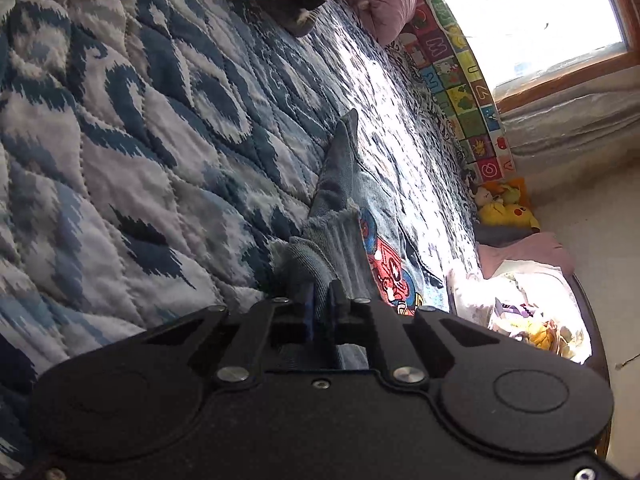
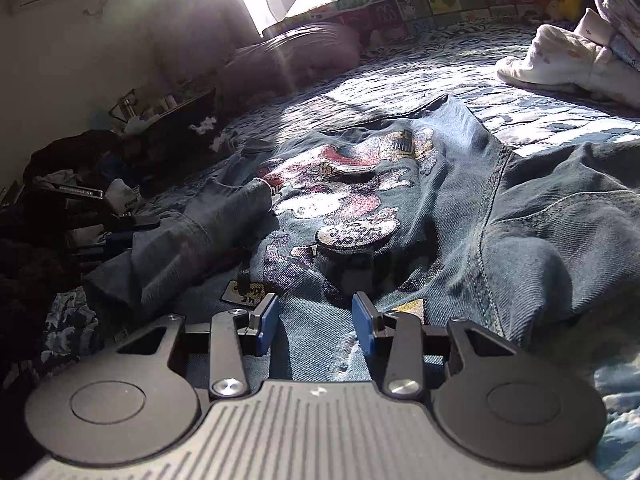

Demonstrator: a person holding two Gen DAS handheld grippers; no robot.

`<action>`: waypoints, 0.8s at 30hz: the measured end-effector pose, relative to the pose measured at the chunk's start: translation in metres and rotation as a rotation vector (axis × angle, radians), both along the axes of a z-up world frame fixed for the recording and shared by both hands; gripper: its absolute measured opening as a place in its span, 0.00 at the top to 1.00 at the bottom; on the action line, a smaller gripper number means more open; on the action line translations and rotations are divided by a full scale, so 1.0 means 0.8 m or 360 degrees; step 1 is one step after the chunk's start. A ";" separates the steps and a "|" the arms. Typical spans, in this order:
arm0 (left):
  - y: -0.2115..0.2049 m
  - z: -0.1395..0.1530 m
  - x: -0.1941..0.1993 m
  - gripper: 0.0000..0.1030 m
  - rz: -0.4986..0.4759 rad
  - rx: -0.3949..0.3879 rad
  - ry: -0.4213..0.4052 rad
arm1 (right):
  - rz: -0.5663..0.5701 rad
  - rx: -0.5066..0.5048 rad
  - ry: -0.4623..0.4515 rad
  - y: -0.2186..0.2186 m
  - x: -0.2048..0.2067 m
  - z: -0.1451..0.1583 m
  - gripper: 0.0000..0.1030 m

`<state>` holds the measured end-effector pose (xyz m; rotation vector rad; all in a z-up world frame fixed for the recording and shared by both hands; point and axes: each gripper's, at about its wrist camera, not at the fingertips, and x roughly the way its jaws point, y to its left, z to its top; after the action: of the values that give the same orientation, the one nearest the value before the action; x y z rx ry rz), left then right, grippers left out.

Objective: Fold clothes

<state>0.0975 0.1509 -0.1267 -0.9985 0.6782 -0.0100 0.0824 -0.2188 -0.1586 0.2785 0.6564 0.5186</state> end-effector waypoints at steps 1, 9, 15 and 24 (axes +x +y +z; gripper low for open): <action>0.000 0.007 -0.003 0.98 0.0006 0.0062 -0.0033 | 0.0000 -0.0001 -0.0002 0.000 -0.001 0.000 0.61; 0.036 0.061 -0.029 0.98 0.0006 0.0432 -0.0230 | 0.0002 -0.0013 0.0005 0.001 0.001 0.001 0.61; 0.104 0.078 -0.052 0.98 0.0082 0.0741 -0.0292 | 0.0001 -0.0026 0.0016 0.003 0.002 0.002 0.61; 0.193 -0.010 -0.099 0.52 0.0401 0.0205 -0.0053 | 0.0007 -0.0061 0.0036 0.006 0.004 0.006 0.61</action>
<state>0.0181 0.3055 -0.1350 -0.9514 0.5123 0.2341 0.0853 -0.2136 -0.1540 0.2474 0.6884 0.5073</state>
